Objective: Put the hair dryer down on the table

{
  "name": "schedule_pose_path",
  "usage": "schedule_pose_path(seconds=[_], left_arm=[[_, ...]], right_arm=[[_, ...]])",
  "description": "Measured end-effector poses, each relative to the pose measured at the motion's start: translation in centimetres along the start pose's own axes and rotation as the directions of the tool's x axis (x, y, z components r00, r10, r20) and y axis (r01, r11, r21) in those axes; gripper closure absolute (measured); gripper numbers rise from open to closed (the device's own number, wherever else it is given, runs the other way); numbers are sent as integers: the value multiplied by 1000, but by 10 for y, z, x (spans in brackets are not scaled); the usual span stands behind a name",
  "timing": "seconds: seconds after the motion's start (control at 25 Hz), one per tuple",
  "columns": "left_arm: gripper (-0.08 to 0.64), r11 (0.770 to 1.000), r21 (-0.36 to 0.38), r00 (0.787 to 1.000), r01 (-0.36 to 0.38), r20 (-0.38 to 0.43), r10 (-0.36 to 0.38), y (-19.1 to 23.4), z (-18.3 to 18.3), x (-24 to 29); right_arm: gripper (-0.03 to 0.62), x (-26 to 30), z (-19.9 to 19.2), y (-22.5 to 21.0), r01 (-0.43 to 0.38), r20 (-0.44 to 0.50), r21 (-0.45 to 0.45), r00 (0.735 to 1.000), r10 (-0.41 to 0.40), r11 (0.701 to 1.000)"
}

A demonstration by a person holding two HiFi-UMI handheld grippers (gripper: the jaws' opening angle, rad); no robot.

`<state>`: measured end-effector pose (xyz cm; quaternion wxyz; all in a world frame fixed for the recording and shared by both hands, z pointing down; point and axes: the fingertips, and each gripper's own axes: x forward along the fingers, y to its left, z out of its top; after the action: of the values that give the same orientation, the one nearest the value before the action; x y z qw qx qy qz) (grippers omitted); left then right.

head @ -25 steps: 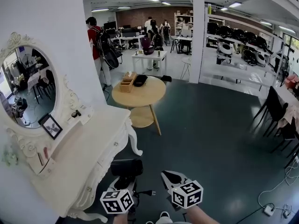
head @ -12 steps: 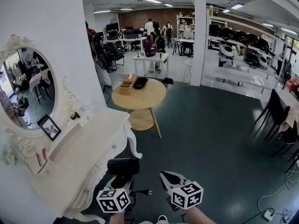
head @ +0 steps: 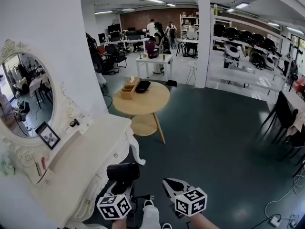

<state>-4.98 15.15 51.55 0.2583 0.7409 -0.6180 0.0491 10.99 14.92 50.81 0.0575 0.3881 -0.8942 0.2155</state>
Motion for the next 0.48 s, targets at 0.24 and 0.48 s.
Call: schedule_pose_path(seconds=[0.24, 0.48], left_arm=[[373, 1000, 14, 1000, 9, 8, -9, 23, 28, 46], [373, 1000, 16, 1000, 9, 23, -9, 61, 71, 105]], right_arm=[[589, 49, 21, -20, 5, 1, -12, 1000, -5, 1000], [589, 123, 53, -41, -4, 7, -15, 1000, 4, 1000]])
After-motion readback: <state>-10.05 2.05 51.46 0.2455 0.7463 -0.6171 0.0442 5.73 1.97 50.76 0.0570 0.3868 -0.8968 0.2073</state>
